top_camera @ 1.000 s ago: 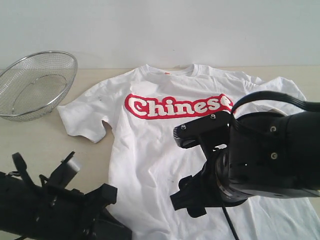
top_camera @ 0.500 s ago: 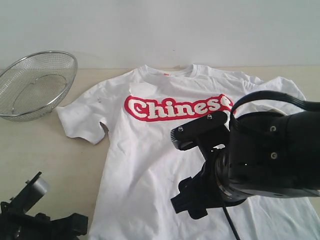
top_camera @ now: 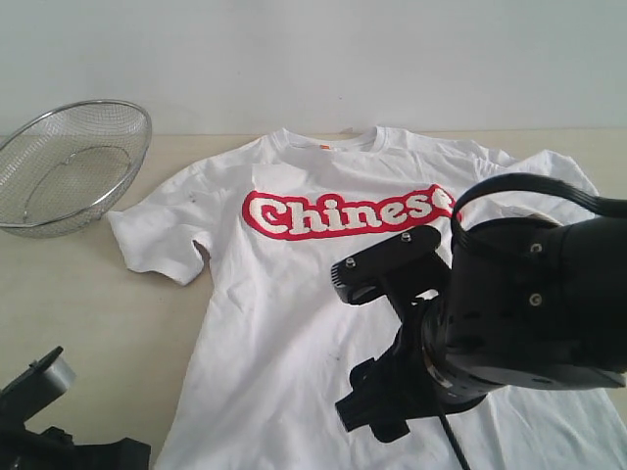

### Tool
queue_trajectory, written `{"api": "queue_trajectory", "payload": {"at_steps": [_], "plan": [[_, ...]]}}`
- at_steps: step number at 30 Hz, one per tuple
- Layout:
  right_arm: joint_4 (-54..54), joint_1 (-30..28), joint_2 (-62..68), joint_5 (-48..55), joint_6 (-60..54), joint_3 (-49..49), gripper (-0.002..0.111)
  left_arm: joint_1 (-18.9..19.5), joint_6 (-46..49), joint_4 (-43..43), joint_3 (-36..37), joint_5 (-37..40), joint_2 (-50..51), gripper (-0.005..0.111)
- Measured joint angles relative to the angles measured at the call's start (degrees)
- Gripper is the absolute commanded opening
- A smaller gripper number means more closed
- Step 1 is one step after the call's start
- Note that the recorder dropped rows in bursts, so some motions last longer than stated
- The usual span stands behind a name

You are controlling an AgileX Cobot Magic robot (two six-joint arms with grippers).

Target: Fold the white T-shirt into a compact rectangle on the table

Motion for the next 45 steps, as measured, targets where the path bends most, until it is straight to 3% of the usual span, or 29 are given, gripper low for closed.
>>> {"api": "queue_trajectory", "payload": {"at_steps": [10, 17, 21, 33, 41, 45], "plan": [[0.74, 0.00, 0.00, 0.44, -1.65, 0.00, 0.077, 6.41, -1.07, 8.71, -3.05, 0.90, 0.00, 0.004], [0.83, 0.00, 0.00, 1.11, -2.02, 0.00, 0.077, 9.73, -8.87, 20.75, -4.59, 2.02, -0.75, 0.004], [0.83, 0.00, 0.00, 1.01, -2.02, 0.00, 0.077, 9.88, -12.89, 25.56, -4.59, 2.26, -2.39, 0.004], [1.19, 0.00, 0.00, 0.41, -2.02, 0.00, 0.077, 9.93, -15.33, 29.35, -7.19, 7.07, -7.79, 0.004], [1.78, 0.00, 0.00, 0.62, -2.48, 0.00, 0.077, 9.93, -37.67, 56.17, -13.37, 6.13, -13.94, 0.004], [2.98, 0.00, 0.00, -0.65, -3.12, 0.00, 0.077, 9.93, -40.86, 59.46, -19.08, -0.14, -12.03, 0.004]]}}
